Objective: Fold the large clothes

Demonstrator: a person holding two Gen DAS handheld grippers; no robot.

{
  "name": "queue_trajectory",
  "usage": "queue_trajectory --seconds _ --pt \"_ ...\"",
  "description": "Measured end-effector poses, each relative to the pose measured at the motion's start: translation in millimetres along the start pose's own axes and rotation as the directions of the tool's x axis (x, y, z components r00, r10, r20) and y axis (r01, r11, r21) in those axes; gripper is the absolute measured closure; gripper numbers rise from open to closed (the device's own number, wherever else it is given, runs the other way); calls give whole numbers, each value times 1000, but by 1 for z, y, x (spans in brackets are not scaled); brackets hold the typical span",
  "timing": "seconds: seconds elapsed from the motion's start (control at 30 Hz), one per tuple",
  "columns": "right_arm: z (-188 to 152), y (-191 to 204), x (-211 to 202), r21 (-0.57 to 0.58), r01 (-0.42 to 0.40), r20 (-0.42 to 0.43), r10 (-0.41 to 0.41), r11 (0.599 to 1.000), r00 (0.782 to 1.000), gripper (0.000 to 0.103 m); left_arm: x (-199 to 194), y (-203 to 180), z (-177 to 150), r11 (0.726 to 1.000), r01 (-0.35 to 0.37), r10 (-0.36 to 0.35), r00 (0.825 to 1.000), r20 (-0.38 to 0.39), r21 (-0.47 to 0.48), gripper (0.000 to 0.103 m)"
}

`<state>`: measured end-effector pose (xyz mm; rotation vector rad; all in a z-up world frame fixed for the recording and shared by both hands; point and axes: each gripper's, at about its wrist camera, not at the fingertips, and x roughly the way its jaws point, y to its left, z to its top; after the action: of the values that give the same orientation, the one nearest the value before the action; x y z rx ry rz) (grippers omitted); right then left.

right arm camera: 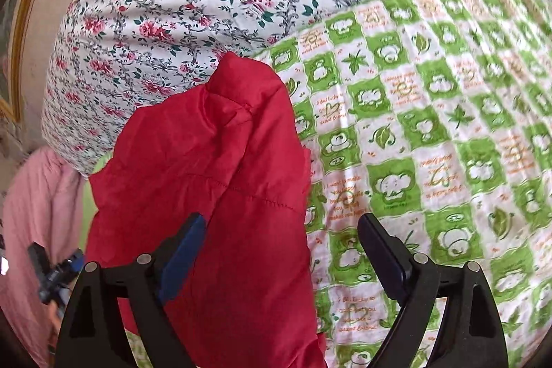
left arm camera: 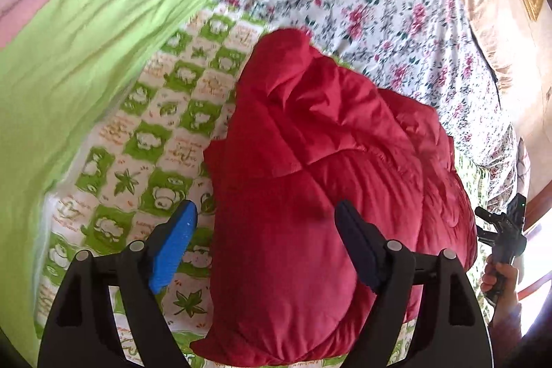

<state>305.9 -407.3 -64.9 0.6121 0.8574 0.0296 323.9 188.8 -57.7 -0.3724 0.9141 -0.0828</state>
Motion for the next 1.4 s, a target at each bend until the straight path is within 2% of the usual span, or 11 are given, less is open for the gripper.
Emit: queue_trajectory --seconds 0.33,0.47,0.57,0.77,0.83,0.93,1.0,1.13,1.2,1.27,1.4 --pt "1 -9 32 56 -96 -94 101 994 990 11 26 25 2 979 141 -149 988 -47 -146 19" --pt "3 -12 45 82 -125 -119 135 989 984 7 33 24 7 973 174 -185 981 -59 -153 19" --pt "6 -10 53 87 -143 -137 155 986 978 6 45 24 8 959 220 -239 967 -91 -181 15" --pt "8 -2 72 110 -187 -206 207 976 957 4 57 15 7 963 224 -243 962 -123 -150 10" --pt "7 1 78 102 -204 -231 222 974 947 4 57 12 7 964 230 -246 961 -126 -133 12" --pt "7 7 84 93 -212 -258 230 973 938 7 55 8 5 964 242 -254 959 -124 -106 24" --pt "6 17 89 76 -229 -281 241 970 929 15 54 6 4 963 251 -261 958 -119 -98 33" --pt "4 26 87 34 -220 -264 221 975 939 31 49 3 4 966 247 -255 961 -107 -81 44" --pt "2 27 82 42 -234 -251 237 971 939 48 43 0 5 969 239 -245 964 -100 -61 51" --pt "2 29 74 45 -246 -238 249 968 939 56 35 -6 6 972 232 -235 968 -90 -40 56" --pt "-2 34 52 23 -245 -216 244 969 946 64 14 -12 7 970 240 -241 969 -59 -26 63"
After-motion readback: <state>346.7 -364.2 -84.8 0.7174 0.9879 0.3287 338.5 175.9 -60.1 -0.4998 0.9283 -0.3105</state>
